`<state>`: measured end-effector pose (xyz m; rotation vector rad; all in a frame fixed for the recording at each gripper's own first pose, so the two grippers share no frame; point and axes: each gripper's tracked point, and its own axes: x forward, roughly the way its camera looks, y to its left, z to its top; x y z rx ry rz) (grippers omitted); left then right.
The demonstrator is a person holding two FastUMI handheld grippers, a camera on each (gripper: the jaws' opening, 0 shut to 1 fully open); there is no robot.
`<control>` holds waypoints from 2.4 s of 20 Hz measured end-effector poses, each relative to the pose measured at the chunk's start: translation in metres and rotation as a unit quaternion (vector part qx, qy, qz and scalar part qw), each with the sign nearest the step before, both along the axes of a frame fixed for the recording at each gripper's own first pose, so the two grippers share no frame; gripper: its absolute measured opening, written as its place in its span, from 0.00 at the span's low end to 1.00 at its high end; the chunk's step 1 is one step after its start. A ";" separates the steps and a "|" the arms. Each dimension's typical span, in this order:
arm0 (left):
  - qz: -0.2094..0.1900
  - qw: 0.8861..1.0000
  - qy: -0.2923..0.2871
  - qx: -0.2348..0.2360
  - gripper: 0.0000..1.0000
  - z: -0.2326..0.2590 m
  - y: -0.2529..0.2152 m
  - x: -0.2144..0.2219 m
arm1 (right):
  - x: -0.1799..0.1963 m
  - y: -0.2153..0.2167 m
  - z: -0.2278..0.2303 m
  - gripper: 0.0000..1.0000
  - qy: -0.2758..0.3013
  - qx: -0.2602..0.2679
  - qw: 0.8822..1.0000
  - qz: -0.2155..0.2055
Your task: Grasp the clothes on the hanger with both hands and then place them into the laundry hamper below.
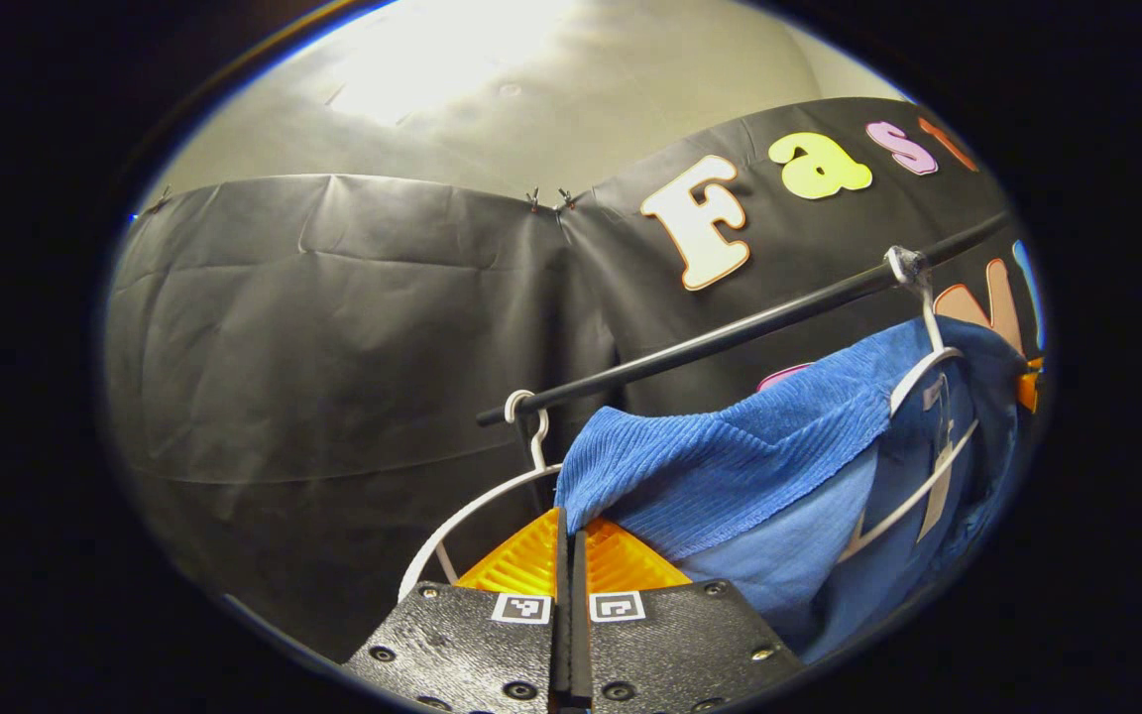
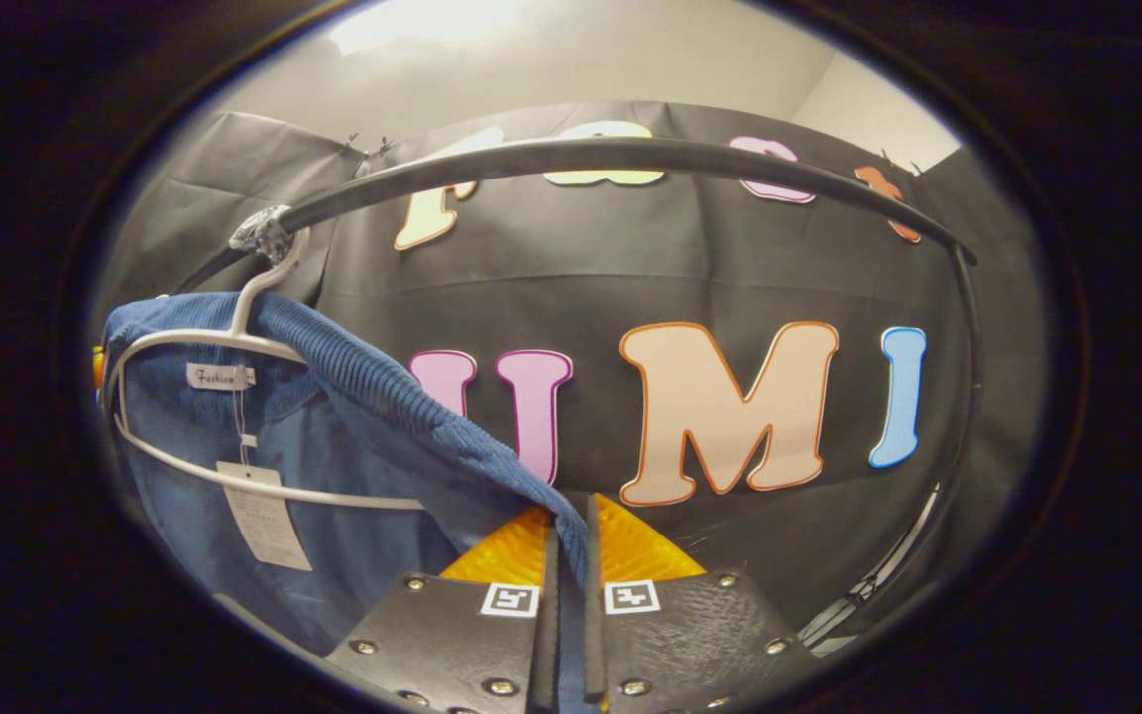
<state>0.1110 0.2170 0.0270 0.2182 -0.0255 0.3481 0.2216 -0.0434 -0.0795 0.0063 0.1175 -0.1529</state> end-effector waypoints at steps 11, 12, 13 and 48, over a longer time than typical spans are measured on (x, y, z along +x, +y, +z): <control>-0.039 0.999 0.009 0.006 0.00 -0.017 0.009 0.057 | -0.004 -0.007 0.001 0.10 0.003 0.000 1.000 -0.012; -0.043 0.999 0.012 0.004 0.00 -0.022 0.008 0.057 | -0.003 -0.009 0.000 0.10 0.005 -0.001 1.000 -0.014; -0.047 0.999 0.015 0.003 0.00 -0.028 0.006 0.059 | -0.003 -0.010 -0.001 0.10 0.007 -0.001 1.000 -0.016; -0.132 0.987 0.037 -0.082 0.00 -0.104 -0.084 -0.003 | 0.022 -0.084 -0.016 0.10 0.016 -0.011 0.995 -0.097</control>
